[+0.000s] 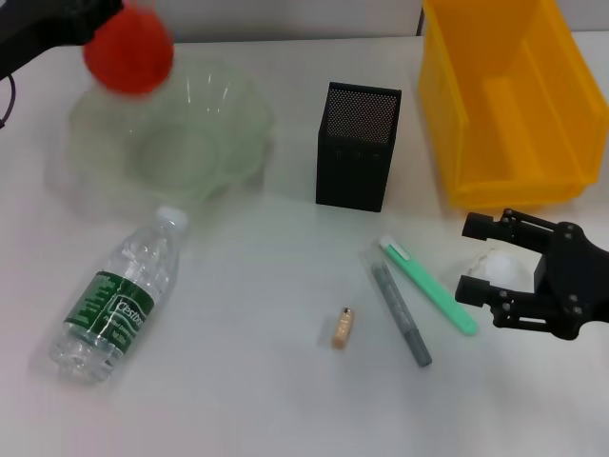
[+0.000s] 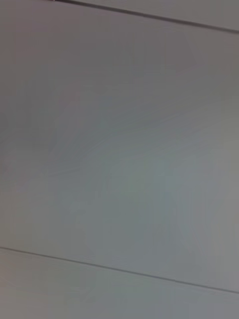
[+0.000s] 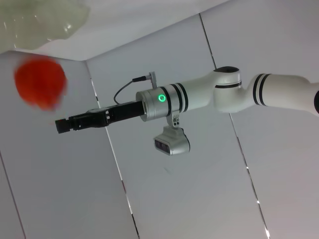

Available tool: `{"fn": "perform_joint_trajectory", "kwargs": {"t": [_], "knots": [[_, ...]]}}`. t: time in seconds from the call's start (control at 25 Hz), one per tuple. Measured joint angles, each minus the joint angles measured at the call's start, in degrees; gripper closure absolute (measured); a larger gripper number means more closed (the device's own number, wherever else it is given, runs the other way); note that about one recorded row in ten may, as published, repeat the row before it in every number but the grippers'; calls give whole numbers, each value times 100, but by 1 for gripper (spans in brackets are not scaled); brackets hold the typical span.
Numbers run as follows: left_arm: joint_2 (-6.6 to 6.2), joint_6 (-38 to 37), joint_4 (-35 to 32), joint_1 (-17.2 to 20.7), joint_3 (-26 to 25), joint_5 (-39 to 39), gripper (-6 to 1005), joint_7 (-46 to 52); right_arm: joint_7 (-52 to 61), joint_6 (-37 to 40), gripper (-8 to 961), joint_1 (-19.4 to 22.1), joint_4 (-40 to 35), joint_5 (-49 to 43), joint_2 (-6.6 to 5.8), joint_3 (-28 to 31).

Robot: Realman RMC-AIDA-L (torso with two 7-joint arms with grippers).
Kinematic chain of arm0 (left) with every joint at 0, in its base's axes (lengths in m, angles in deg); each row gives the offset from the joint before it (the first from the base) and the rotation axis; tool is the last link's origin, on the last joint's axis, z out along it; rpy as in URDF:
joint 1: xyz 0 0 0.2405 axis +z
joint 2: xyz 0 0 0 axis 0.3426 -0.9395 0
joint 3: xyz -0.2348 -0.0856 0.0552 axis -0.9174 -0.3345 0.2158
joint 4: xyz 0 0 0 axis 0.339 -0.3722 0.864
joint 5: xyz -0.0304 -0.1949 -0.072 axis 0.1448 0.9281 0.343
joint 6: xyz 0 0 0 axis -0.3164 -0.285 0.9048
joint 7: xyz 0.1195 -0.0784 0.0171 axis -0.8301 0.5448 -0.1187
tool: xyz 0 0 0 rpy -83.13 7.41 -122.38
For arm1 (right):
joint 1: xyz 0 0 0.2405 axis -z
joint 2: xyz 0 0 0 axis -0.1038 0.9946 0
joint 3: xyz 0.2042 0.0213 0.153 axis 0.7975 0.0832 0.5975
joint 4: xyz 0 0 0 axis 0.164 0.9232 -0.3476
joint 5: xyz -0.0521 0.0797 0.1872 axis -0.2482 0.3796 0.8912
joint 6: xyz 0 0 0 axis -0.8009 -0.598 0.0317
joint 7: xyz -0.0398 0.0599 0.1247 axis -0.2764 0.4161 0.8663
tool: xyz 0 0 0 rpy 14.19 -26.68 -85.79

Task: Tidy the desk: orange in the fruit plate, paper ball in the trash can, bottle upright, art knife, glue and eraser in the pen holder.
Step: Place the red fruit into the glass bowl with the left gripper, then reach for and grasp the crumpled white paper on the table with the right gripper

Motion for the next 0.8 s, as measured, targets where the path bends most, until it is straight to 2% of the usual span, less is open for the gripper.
{"fn": "perform_joint_trajectory", "kwargs": {"t": [0.12, 0.2, 0.28, 0.32, 0.4, 0.44, 0.48, 0.52, 0.56, 0.6, 0.64, 0.68, 0.72, 0.8], "knots": [[-1, -90, 7, 7, 21, 16, 522, 7, 66, 31, 128, -75, -8, 1, -20, 0], [-13, -410, 8, 49, 24, 19, 443, 21, 147, 46, 128, -122, -36, 1, -32, 0], [-75, -1172, 9, 104, 31, -79, 362, 12, 285, 64, 128, -187, -114, 4, -39, 1], [-75, -1172, 9, 104, 31, -79, 322, 12, 399, 83, 128, -220, -187, 7, -46, 5], [-170, -2045, 0, 120, 75, -368, 269, -6, 912, 171, 128, -277, -573, 10, -49, 1], [-278, -2841, -27, 128, 180, -731, 257, -36, 1816, 297, 128, -322, -1360, -2, -53, -28], [-320, -3198, -41, 129, 257, -961, 244, -73, 2333, 327, 128, -348, -1735, -33, -53, -39], [-320, -3198, -41, 129, 257, -961, 231, -73, 2972, 364, 128, -386, -2226, -112, -53, -65], [-340, -3387, -46, 130, 314, -1105, 219, -96, 2972, 364, 128, -386, -2226, -112, -53, -65], [-351, -3638, -70, 132, 399, -1398, 206, -138, 3577, 391, 128, -425, -2760, -215, -53, -90], [-339, -3796, -99, 138, 459, -1734, 193, -167, 4600, 450, 128, -509, -3714, -494, -53, -183], [-339, -3796, -99, 138, 459, -1734, 180, -167, 5043, 505, 128, -566, -4182, -677, -53, -266], [-302, -3810, -108, 156, 460, -1974, 168, -168, 5043, 505, 128, -566, -4182, -677, -53, -266], [-254, -3732, -102, 197, 451, -2184, 156, -172, 5810, 649, 129, -706, -5082, -1205, -53, -544]]}}
